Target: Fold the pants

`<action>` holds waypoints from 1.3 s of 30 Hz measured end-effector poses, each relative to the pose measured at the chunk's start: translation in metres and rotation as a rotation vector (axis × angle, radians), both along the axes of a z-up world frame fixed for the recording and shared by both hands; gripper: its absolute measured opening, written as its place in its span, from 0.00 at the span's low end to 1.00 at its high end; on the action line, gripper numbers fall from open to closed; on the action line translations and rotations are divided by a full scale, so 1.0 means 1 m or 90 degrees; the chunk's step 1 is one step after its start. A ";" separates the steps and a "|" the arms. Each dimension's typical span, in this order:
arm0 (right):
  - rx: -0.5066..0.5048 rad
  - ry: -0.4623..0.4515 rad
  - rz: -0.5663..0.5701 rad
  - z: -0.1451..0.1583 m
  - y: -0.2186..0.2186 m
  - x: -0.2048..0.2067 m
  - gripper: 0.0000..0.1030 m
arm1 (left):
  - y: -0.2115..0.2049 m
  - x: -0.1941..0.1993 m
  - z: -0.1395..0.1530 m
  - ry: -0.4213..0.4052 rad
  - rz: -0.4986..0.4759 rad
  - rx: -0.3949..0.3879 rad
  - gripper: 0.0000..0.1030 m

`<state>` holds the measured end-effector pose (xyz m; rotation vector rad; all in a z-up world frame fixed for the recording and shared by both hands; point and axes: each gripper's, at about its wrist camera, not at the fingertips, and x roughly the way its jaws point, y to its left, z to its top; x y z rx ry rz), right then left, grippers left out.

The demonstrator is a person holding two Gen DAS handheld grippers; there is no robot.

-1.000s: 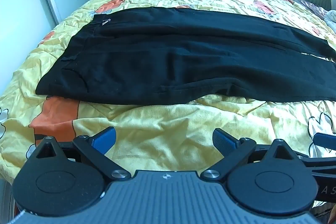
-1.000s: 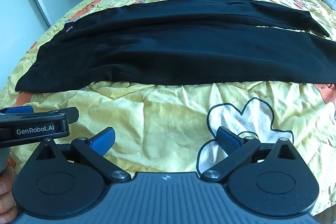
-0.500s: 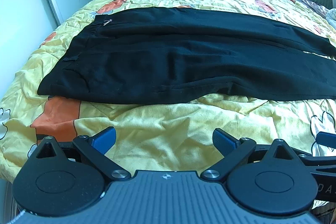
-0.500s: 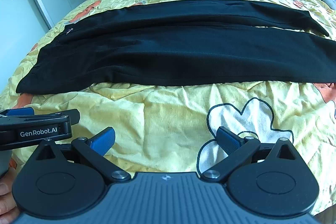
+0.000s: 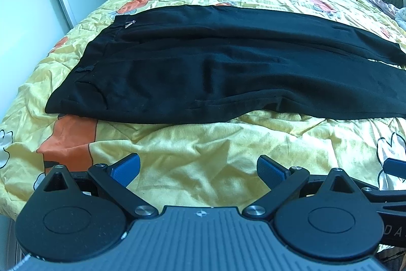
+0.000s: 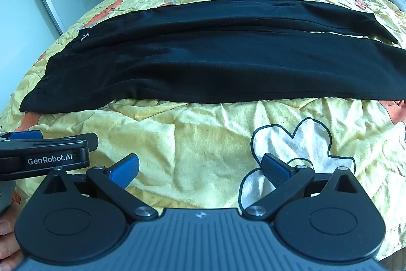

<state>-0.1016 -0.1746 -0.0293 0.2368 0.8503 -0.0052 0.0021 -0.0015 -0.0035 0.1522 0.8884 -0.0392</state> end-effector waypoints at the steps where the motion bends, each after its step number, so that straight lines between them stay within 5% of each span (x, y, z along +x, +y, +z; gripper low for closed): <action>1: 0.000 0.000 0.000 0.000 0.000 0.000 1.00 | 0.000 0.000 0.000 0.001 0.000 0.000 0.97; 29: 0.000 0.001 0.004 -0.001 0.004 -0.001 1.00 | 0.000 0.000 -0.003 0.010 -0.003 -0.007 0.97; 39: 0.014 -0.019 0.035 0.005 -0.004 0.005 1.00 | -0.002 0.001 0.004 -0.031 -0.027 -0.025 0.96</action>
